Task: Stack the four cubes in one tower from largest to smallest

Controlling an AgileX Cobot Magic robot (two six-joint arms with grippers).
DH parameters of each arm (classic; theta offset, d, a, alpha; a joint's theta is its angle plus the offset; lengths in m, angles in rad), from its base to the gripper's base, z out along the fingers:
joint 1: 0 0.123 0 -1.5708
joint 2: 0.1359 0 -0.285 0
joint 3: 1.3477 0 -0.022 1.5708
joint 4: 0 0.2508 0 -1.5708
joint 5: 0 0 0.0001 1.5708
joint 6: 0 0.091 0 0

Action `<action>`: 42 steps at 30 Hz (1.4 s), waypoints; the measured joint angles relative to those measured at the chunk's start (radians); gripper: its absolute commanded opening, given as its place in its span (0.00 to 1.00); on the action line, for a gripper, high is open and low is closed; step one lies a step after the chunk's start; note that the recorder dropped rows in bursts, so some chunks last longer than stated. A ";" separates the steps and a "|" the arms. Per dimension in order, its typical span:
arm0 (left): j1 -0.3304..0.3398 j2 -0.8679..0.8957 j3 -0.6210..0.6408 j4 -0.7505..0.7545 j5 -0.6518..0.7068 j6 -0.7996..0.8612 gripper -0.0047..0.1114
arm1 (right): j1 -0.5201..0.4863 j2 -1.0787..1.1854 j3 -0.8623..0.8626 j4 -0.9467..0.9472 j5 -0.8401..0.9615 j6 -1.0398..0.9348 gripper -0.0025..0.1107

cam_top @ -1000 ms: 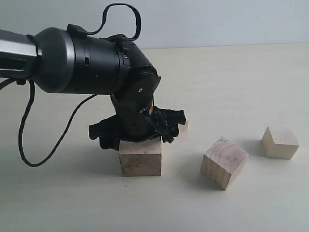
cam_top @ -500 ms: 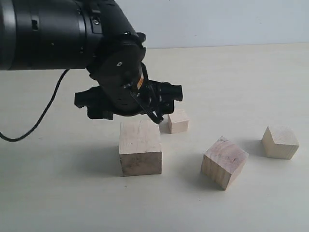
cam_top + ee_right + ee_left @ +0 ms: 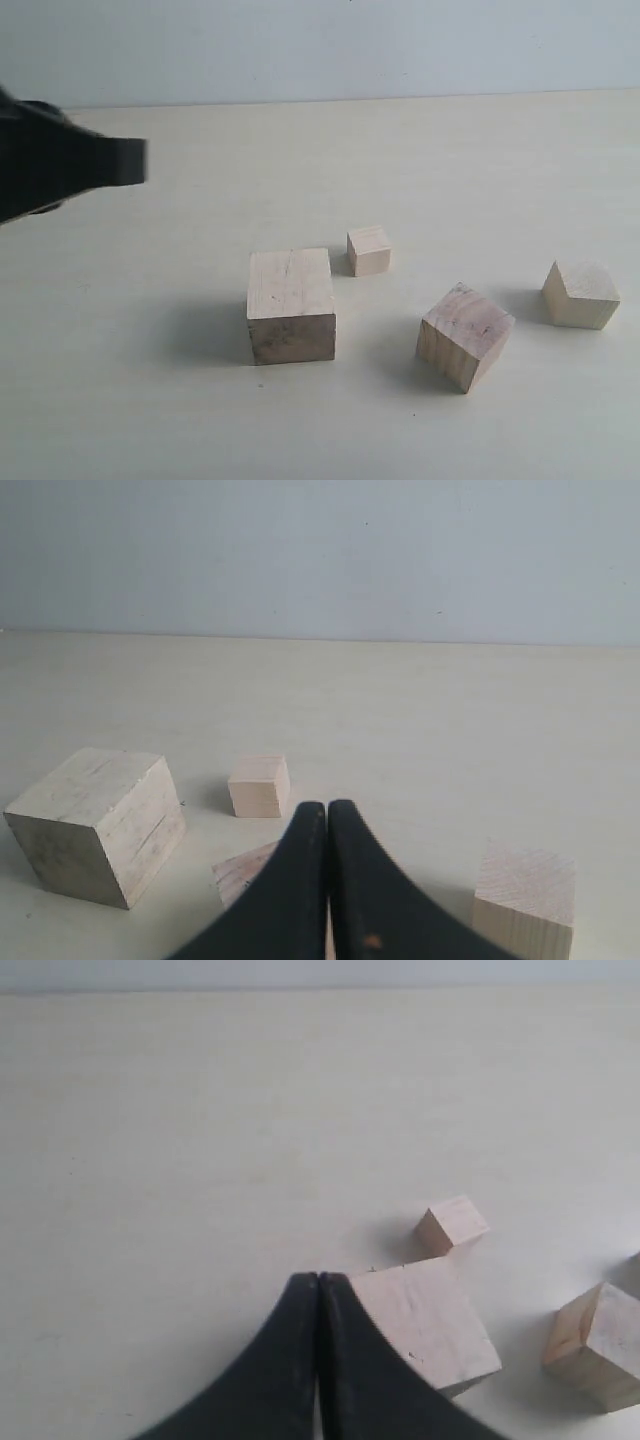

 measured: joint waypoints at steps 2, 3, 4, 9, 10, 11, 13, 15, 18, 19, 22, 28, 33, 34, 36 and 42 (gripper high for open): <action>0.000 -0.103 0.054 0.012 -0.025 0.004 0.04 | 0.000 0.000 0.000 0.000 0.000 0.000 0.02; 0.000 -0.157 0.080 0.014 -0.049 0.014 0.04 | 0.000 0.000 0.000 0.000 0.000 0.000 0.02; 0.000 -0.209 0.103 0.016 -0.073 0.027 0.04 | 0.000 0.000 0.000 0.000 0.000 0.000 0.02; 0.000 -0.400 0.181 0.017 -0.190 0.085 0.04 | 0.000 0.000 0.000 0.000 0.000 0.000 0.02; 0.000 -0.422 0.187 0.018 -0.189 0.088 0.04 | 0.000 0.000 0.000 0.000 0.000 0.000 0.02; 0.000 -0.445 0.192 0.019 -0.178 0.093 0.04 | 0.000 0.000 0.000 0.000 0.000 0.000 0.02; 0.000 -0.483 0.200 0.020 -0.157 0.103 0.04 | 0.000 0.000 0.000 0.000 0.000 0.000 0.02; 0.000 -0.510 0.202 0.016 -0.151 0.129 0.04 | 0.000 0.000 0.000 0.000 0.000 0.000 0.02; 0.000 -0.530 0.202 0.016 -0.161 0.168 0.04 | 0.000 0.000 0.000 0.000 0.000 0.000 0.02; 0.000 -0.532 0.202 0.013 -0.169 0.181 0.04 | 0.000 0.000 0.000 0.000 0.000 0.000 0.02; 0.000 -0.534 0.202 0.013 -0.201 0.226 0.04 | 0.000 0.000 0.000 0.000 0.000 0.000 0.02; 0.000 -0.534 0.226 -0.073 -0.385 0.497 0.04 | 0.000 0.000 0.000 0.000 0.000 0.000 0.02; 0.000 -0.573 0.341 -0.445 -0.499 0.884 0.04 | 0.000 0.000 0.000 0.000 0.000 0.000 0.02; 0.000 -0.587 0.376 -0.502 -0.514 0.945 0.04 | 0.000 0.000 0.000 0.000 0.000 0.000 0.02; 0.000 -0.621 0.443 -0.575 -0.545 1.020 0.04 | 0.000 0.000 0.000 0.000 0.000 0.000 0.02; 0.065 -0.775 0.606 -0.806 -0.592 1.208 0.04 | 0.000 0.000 0.000 0.000 0.000 0.000 0.02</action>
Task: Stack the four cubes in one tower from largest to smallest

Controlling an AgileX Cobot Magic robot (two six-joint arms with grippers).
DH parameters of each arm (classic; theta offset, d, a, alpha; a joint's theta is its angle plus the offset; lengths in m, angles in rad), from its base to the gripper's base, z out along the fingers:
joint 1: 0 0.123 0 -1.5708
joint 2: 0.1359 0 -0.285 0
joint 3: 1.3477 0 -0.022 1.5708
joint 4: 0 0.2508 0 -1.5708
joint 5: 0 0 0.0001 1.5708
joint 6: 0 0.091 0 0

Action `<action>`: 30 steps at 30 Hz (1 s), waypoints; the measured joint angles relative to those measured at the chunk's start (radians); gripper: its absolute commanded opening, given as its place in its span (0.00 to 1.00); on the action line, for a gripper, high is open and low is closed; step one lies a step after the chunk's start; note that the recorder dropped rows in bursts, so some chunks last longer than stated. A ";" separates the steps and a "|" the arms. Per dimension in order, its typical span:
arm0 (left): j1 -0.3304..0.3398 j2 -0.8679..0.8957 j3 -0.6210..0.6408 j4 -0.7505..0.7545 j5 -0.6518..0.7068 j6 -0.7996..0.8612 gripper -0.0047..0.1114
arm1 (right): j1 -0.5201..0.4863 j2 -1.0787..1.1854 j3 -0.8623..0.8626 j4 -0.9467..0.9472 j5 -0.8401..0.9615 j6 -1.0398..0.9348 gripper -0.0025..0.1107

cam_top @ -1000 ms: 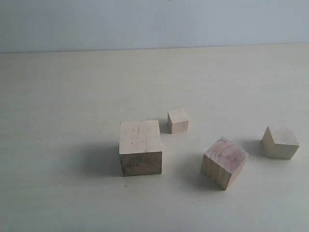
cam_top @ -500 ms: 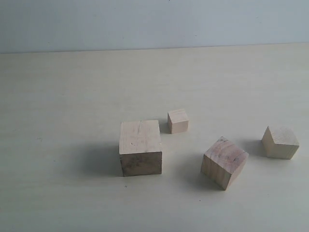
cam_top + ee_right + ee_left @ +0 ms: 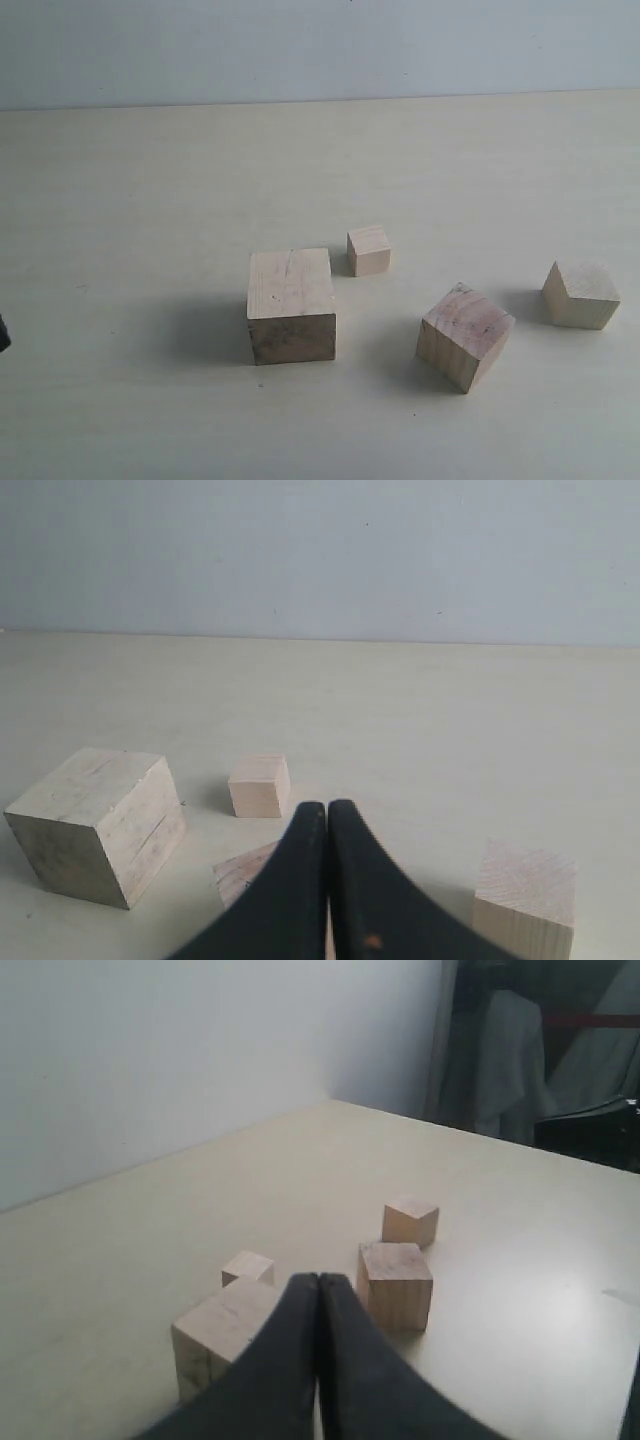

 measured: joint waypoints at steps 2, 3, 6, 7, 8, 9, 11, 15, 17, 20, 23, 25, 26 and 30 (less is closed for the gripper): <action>0.038 -0.050 0.027 -0.056 0.000 0.038 0.04 | 0.000 0.000 0.000 0.000 0.000 0.000 0.02; 0.058 -0.076 0.042 -0.084 -0.001 0.062 0.04 | 0.000 0.000 0.000 0.000 0.000 0.000 0.02; 0.100 -0.146 0.077 -0.113 -0.004 0.083 0.04 | 0.000 0.000 0.000 0.000 0.000 0.000 0.02; 0.104 -0.162 0.092 -0.116 -0.007 0.087 0.04 | 0.000 0.000 0.000 0.000 0.000 0.000 0.02; 0.108 -0.181 0.110 -0.120 -0.009 0.090 0.04 | 0.000 0.000 0.000 0.000 0.000 0.000 0.02; 0.110 -0.199 0.127 -0.126 -0.012 0.091 0.04 | 0.000 0.000 0.000 0.000 0.000 0.000 0.02; 0.111 -0.220 0.141 -0.130 0.004 0.088 0.04 | 0.000 0.000 0.000 0.000 0.000 0.000 0.02; 0.111 -0.227 0.147 -0.134 0.042 0.088 0.04 | 0.000 0.000 0.000 0.000 0.000 0.000 0.02; 0.111 -0.227 0.147 -0.134 0.052 0.088 0.04 | 0.000 0.000 0.000 0.000 0.000 0.000 0.02; 0.111 -0.227 0.147 -0.136 0.058 0.088 0.04 | 0.000 0.000 0.000 0.000 0.000 0.000 0.02; 0.111 -0.227 0.149 -0.136 0.058 0.088 0.04 | 0.000 0.000 0.000 0.000 0.000 0.000 0.02; 0.111 -0.227 0.149 -0.136 0.058 0.088 0.04 | 0.000 0.000 0.000 0.000 0.000 0.000 0.02; 0.111 -0.227 0.149 -0.136 0.058 0.088 0.04 | 0.000 0.000 0.000 0.000 0.000 0.000 0.02; 0.111 -0.227 0.149 -0.136 0.058 0.088 0.04 | 0.000 0.000 0.000 0.000 0.000 0.000 0.02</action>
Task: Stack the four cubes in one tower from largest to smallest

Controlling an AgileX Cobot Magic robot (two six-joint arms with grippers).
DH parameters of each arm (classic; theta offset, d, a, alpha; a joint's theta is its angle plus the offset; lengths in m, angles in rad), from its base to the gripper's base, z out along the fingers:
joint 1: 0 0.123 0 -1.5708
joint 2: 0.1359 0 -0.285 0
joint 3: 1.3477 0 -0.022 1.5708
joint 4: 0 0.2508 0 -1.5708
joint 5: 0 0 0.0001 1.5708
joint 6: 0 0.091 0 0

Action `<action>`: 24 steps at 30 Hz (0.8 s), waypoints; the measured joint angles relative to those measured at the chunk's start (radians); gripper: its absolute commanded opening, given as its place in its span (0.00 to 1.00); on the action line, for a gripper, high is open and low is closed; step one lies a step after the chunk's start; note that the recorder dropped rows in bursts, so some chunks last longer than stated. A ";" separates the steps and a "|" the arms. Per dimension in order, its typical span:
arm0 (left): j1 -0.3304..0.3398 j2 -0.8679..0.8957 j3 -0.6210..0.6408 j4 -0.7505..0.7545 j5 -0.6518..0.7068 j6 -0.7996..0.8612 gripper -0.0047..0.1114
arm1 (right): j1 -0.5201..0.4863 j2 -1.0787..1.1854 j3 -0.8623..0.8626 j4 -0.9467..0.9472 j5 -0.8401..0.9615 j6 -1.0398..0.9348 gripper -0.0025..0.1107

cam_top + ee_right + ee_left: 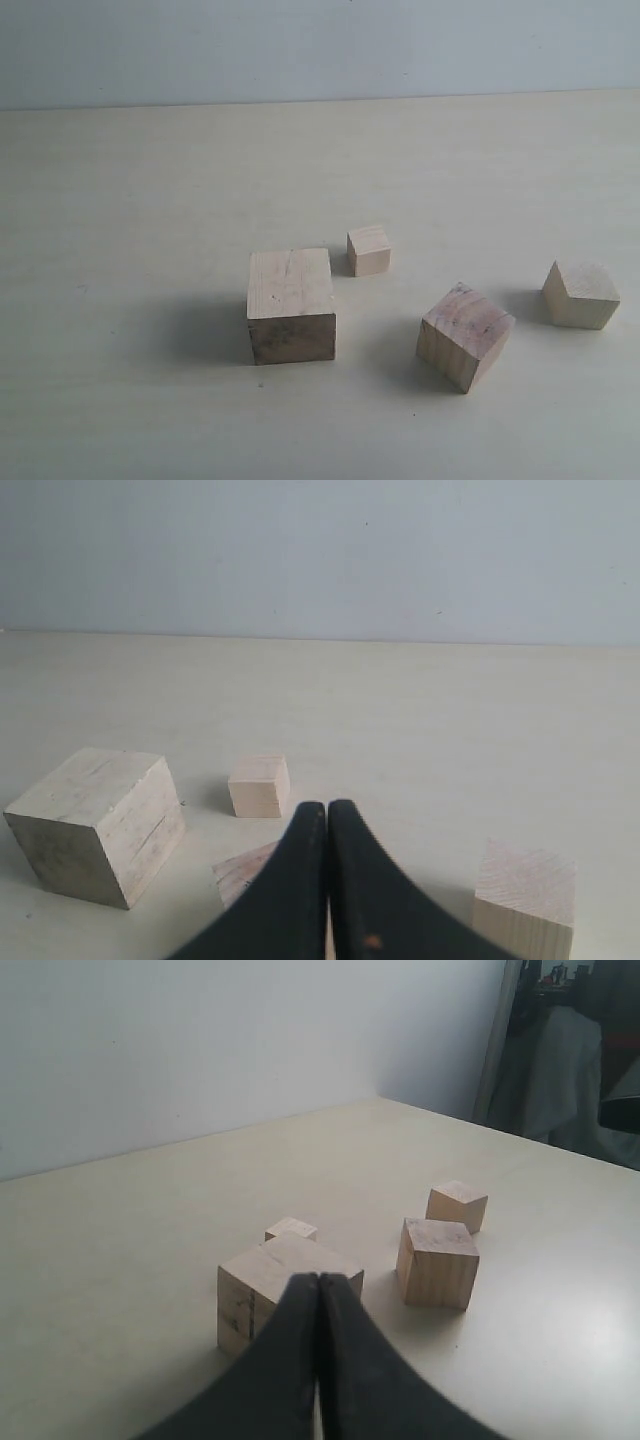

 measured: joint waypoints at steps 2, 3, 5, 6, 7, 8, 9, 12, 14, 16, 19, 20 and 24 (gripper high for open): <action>0.000 0.000 0.000 0.000 0.000 0.000 0.04 | 0.000 0.000 0.000 0.000 0.000 0.000 0.02; 0.000 0.000 0.000 0.000 0.000 0.000 0.04 | 0.000 0.000 0.000 0.000 0.000 0.000 0.02; 0.000 0.000 0.000 0.000 0.000 0.000 0.04 | 0.000 0.000 0.000 0.000 0.000 0.000 0.02; 0.000 0.000 0.000 0.000 0.000 0.000 0.04 | 0.000 0.000 0.000 0.000 0.000 0.000 0.02; 0.000 0.000 0.000 0.000 0.000 0.000 0.04 | 0.000 0.000 0.000 0.000 0.000 0.000 0.02; 0.000 0.000 0.000 0.000 0.000 0.000 0.04 | 0.000 0.000 0.000 0.000 0.000 0.000 0.02; 0.000 0.000 0.000 0.000 0.000 0.000 0.04 | 0.000 0.000 0.000 -0.006 0.000 -0.006 0.02; 0.000 0.000 0.000 0.000 0.000 0.000 0.04 | 0.000 0.000 0.000 -0.087 -0.002 -0.065 0.02; 0.000 0.000 0.000 0.000 0.000 0.000 0.04 | 0.000 0.000 0.000 -0.125 -0.025 -0.089 0.02; 0.000 0.000 0.000 0.000 0.002 0.000 0.04 | 0.000 0.000 0.000 -0.118 -0.099 -0.087 0.02; 0.000 0.000 0.000 0.000 0.002 0.000 0.04 | 0.000 0.000 0.000 0.035 -0.291 0.036 0.02; 0.000 0.000 0.000 0.000 0.002 0.000 0.04 | 0.000 0.000 0.000 0.096 -0.360 0.087 0.02; 0.000 0.000 0.000 0.000 0.002 0.000 0.04 | 0.000 0.000 0.000 0.271 -0.629 0.235 0.02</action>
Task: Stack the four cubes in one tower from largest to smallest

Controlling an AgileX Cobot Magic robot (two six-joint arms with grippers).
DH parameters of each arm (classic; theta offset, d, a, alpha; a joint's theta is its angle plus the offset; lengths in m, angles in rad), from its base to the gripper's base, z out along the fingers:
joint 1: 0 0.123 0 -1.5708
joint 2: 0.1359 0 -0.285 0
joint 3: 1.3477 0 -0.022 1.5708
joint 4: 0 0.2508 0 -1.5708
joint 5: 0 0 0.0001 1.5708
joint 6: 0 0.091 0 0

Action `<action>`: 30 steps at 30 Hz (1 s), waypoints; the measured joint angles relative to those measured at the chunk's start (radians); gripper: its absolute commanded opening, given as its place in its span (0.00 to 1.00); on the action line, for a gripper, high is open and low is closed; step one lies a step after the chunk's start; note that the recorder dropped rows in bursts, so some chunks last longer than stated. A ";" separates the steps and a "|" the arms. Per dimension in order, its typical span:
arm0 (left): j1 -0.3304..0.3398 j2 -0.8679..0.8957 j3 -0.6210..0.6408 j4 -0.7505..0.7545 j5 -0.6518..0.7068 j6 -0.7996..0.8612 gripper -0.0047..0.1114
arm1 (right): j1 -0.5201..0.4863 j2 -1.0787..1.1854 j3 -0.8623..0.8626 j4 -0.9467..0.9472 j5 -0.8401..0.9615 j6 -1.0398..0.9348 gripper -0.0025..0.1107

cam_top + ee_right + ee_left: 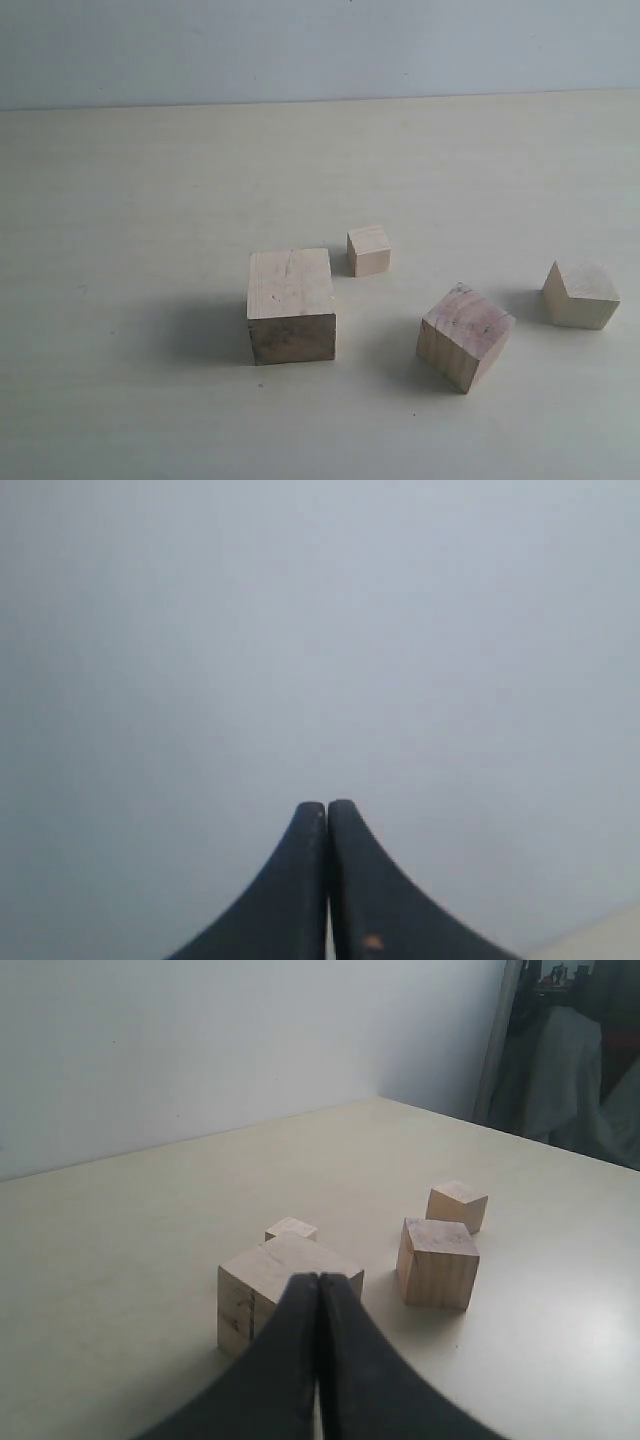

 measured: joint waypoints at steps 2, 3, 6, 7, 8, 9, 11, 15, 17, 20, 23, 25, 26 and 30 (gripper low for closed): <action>0.000 0.000 0.000 0.000 0.000 0.000 0.04 | 0.000 0.000 0.000 0.018 -0.088 0.132 0.02; 0.000 0.000 0.000 0.000 0.000 0.000 0.04 | 0.000 0.000 0.000 0.007 -0.087 0.170 0.02; 0.000 0.000 0.000 0.000 0.000 0.000 0.04 | 0.002 0.000 -0.100 -0.154 0.285 0.271 0.02; 0.000 0.000 0.000 0.000 0.000 0.000 0.04 | 0.002 0.006 -0.154 -0.168 0.410 0.271 0.02; 0.000 0.000 0.000 0.000 0.000 0.000 0.04 | 0.002 0.058 -0.280 -0.188 0.638 0.194 0.02; 0.000 0.000 0.000 0.000 0.000 0.000 0.04 | 0.002 0.094 -0.334 -0.190 0.726 0.124 0.04; 0.000 0.000 0.000 0.000 0.000 0.000 0.04 | 0.002 0.332 -0.567 -0.190 1.102 -0.131 0.16; 0.000 0.000 0.000 0.000 0.000 0.000 0.04 | 0.002 0.714 -0.800 -0.177 1.327 -0.302 0.67; 0.000 0.000 0.000 0.000 0.000 0.000 0.04 | 0.002 0.857 -0.850 -0.146 1.330 -0.360 0.75; 0.000 0.000 0.000 0.000 0.000 0.000 0.04 | 0.004 1.054 -0.860 -0.137 1.321 -0.409 0.73; 0.000 0.000 0.000 0.000 0.000 0.000 0.04 | 0.033 1.193 -0.866 -0.159 1.302 -0.426 0.73; 0.000 0.000 0.000 0.000 0.000 0.000 0.04 | 0.063 1.278 -0.881 -0.175 1.299 -0.437 0.73; 0.000 0.000 0.000 0.000 0.000 0.000 0.04 | 0.074 1.308 -0.888 -0.180 1.296 -0.439 0.73; 0.000 0.000 0.000 0.000 0.000 0.000 0.04 | 0.112 1.430 -0.914 -0.227 1.271 -0.446 0.73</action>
